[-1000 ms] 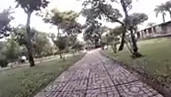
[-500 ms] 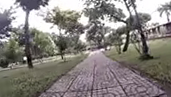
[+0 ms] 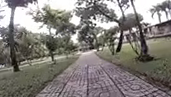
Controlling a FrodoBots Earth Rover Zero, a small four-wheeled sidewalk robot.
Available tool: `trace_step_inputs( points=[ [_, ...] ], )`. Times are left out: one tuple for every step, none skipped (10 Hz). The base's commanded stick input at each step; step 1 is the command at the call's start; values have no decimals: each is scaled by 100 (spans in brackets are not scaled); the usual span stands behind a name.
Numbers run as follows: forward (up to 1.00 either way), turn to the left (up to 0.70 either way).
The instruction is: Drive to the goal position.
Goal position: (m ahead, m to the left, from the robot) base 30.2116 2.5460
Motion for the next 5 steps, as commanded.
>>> trace_step_inputs(
  points=[
    [100, 0],
    [100, 0],
    [100, 0],
    [100, 0],
    [100, 0]
  ],
)
